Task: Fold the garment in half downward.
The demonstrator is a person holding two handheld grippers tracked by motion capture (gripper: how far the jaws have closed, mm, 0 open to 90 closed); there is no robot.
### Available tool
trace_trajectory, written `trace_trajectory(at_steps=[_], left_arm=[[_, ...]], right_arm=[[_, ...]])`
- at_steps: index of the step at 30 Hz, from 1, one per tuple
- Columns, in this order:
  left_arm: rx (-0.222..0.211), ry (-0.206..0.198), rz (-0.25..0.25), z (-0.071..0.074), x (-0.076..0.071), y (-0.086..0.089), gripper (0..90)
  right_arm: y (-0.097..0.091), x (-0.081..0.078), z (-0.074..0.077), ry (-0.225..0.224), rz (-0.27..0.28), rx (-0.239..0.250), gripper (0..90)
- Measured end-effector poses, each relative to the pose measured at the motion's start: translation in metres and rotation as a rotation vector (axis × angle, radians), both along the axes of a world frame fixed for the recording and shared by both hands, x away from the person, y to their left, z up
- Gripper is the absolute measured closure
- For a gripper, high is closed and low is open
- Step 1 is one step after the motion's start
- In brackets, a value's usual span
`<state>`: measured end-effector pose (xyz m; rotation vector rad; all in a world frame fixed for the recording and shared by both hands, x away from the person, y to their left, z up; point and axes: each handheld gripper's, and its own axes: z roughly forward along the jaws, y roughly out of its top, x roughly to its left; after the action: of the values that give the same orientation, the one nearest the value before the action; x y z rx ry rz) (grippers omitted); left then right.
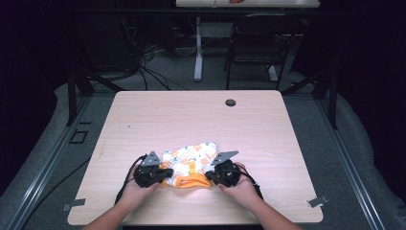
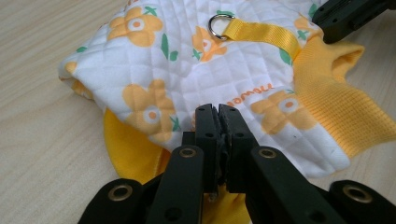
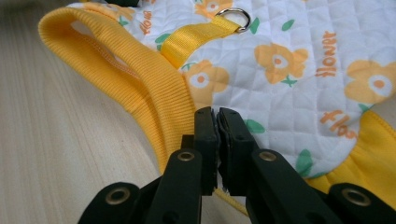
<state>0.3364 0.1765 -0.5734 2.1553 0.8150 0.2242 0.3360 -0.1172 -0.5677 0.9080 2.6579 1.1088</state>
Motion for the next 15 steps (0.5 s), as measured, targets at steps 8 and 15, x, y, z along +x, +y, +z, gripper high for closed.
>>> trace_trajectory(at_steps=[8, 15], left_arm=[[-0.025, 0.004, 0.006, 0.007, -0.004, 0.003, 85.1], [-0.038, 0.036, -0.016, 0.009, -0.013, 0.005, 87.8]], right_arm=[[0.000, -0.001, 0.000, -0.001, -0.002, -0.009, 85.9], [-0.001, -0.004, -0.001, 0.001, -0.007, 0.007, 84.6]])
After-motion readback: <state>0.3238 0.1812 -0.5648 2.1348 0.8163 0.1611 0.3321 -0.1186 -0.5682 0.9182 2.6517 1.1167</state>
